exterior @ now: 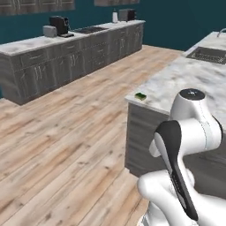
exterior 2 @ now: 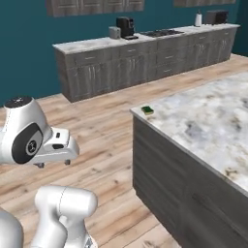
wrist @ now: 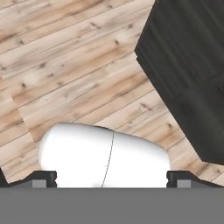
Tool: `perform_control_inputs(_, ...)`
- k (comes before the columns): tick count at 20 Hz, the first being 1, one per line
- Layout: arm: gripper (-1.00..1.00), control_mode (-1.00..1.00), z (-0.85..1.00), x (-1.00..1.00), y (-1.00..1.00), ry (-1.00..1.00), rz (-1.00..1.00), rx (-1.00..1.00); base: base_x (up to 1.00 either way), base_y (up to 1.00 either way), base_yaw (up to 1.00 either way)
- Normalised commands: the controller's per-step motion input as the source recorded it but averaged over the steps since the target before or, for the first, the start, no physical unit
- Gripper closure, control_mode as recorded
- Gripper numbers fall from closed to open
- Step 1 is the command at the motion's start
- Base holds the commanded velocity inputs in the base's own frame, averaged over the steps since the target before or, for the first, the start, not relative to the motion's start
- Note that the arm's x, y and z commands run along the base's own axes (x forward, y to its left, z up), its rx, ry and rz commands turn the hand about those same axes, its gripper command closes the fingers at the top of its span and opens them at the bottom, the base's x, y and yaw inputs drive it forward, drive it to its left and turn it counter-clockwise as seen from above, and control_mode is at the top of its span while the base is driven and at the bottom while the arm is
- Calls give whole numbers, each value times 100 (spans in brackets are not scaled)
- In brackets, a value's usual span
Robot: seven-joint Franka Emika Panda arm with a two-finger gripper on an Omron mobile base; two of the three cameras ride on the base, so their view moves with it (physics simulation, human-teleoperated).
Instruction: Place the sponge inside the microwave to prepare for sanitizing.
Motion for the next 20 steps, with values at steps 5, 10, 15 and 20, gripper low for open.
perform_control_inputs(5,-100,100,0,0,0,0,0,0,74,-13,-26)
perform_control_inputs(10,-100,100,0,0,0,0,0,0,100,23,-46)
perform_control_inputs(15,-100,100,0,0,0,0,0,0,77,65,-49)
perform_control_inputs(20,-100,100,0,0,0,0,0,0,97,64,-55)
